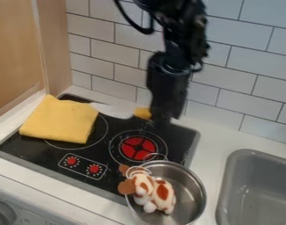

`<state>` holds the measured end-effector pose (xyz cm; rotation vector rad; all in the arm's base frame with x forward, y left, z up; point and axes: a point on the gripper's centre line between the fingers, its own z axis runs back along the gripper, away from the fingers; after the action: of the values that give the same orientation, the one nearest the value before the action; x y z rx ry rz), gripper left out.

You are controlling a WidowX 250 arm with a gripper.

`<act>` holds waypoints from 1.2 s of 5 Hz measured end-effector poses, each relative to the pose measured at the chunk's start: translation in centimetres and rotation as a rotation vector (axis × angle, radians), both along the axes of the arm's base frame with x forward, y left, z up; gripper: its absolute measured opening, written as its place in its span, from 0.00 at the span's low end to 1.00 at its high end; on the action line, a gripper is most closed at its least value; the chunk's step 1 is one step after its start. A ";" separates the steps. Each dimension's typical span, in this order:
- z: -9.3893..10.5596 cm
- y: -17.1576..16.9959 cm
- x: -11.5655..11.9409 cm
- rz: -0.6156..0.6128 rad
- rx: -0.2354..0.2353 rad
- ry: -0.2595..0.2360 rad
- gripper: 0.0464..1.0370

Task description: Move the yellow knife to the top right side of the burner

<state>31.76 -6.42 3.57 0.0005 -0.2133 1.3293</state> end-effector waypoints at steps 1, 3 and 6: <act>-1.8 -2.0 0.4 -0.061 0.029 0.038 0.43; -3.4 -4.2 2.2 -0.101 0.065 0.036 0.51; -3.5 -5.1 2.2 -0.114 0.023 0.031 0.96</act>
<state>33.94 -11.47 0.02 0.0274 -0.1997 1.2129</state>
